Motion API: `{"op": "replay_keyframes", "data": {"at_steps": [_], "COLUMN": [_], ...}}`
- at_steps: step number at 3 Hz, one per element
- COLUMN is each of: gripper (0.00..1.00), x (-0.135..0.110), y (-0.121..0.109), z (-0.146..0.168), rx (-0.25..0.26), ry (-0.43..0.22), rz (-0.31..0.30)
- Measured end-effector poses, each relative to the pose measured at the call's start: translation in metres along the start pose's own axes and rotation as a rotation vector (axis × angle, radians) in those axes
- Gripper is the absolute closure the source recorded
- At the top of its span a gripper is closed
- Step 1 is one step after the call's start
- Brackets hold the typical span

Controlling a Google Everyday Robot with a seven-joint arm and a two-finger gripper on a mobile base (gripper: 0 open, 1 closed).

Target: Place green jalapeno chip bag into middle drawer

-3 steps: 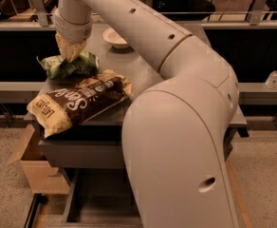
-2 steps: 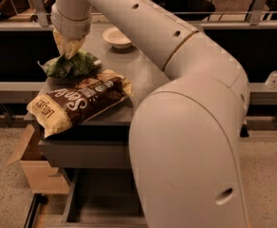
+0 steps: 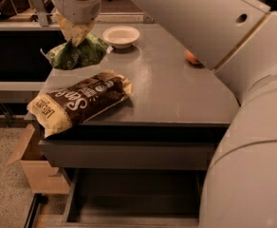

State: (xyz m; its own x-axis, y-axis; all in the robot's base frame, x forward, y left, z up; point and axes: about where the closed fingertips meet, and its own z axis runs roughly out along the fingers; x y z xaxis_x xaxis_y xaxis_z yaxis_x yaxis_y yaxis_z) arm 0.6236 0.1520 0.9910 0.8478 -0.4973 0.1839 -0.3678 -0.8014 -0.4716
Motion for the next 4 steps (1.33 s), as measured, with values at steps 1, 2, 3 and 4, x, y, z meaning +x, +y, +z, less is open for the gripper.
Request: {"op": "replay_keyframes", "data": {"at_steps": [1,2,3,4], "gripper": [1.00,1.00,1.00,1.00], "x": [0.000,-0.010,-0.038,-0.077], "y": [0.000,0.008,0.025,0.065], "z": [0.000,-0.011,-0.034,-0.065], "rx": [0.000,-0.015,-0.057,-0.131], "ry": [0.000,0.004,0.034,0.074], "rz": [0.000,-0.005,0.020,0.106]}}
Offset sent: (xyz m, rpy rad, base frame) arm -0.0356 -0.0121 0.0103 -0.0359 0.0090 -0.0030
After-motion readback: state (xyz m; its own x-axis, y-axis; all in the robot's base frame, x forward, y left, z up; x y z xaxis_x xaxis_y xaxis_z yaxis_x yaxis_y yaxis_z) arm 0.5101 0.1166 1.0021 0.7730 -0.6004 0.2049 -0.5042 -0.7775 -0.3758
